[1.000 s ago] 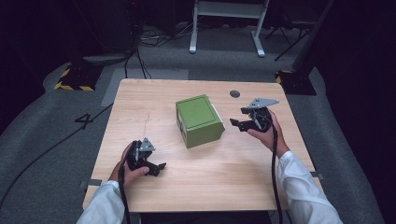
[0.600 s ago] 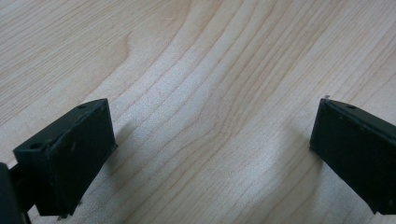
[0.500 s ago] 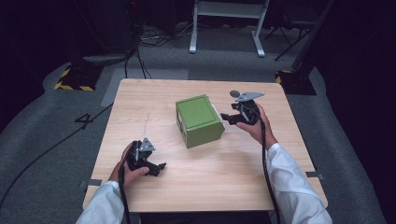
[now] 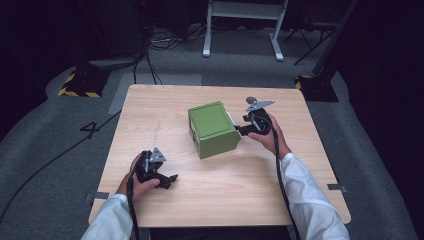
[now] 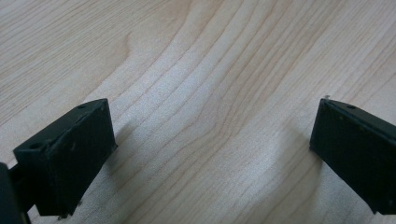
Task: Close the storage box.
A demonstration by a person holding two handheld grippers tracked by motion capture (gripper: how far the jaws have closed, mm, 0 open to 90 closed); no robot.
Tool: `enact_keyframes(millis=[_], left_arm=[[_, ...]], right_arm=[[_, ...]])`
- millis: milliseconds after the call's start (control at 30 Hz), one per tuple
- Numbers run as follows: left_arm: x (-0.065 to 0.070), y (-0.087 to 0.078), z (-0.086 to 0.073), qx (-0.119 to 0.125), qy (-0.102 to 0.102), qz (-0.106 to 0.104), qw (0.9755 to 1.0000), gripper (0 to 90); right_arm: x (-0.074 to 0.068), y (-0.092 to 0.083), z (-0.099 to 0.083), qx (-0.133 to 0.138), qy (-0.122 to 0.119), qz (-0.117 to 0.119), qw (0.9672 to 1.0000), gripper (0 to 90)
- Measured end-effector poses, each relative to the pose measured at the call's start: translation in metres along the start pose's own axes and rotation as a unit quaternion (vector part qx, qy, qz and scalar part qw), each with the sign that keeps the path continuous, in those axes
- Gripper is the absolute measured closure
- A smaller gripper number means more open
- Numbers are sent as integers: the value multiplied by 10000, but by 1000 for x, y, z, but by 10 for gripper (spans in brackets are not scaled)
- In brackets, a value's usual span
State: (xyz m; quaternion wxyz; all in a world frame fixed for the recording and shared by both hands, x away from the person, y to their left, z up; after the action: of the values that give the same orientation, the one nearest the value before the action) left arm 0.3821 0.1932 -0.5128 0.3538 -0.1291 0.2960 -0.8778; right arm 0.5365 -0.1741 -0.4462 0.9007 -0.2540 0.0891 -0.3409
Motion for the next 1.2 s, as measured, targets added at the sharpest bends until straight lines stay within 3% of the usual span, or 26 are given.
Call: enact_keyframes(millis=[533,1200], left_arm=[[0,0,0,0,2,1,10000,1],[0,0,0,0,1,1,10000,1]], right_arm=[[1,8,-8,-313,94,233,9992,312],[16,-3,-15,-333,182,157,9992,377]])
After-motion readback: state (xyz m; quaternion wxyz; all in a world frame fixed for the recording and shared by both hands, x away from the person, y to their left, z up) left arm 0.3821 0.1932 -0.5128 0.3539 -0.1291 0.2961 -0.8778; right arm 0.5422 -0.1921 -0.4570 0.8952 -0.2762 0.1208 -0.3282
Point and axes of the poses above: each handheld gripper's, and its own axes: y roughly forward along the jaws, z roughly out of its top, x roughly to its right, the point moved 1 cm from there along y, roughly forward along the jaws, and after that the axes turned 11 degrees about x, right-handed, at the moved point
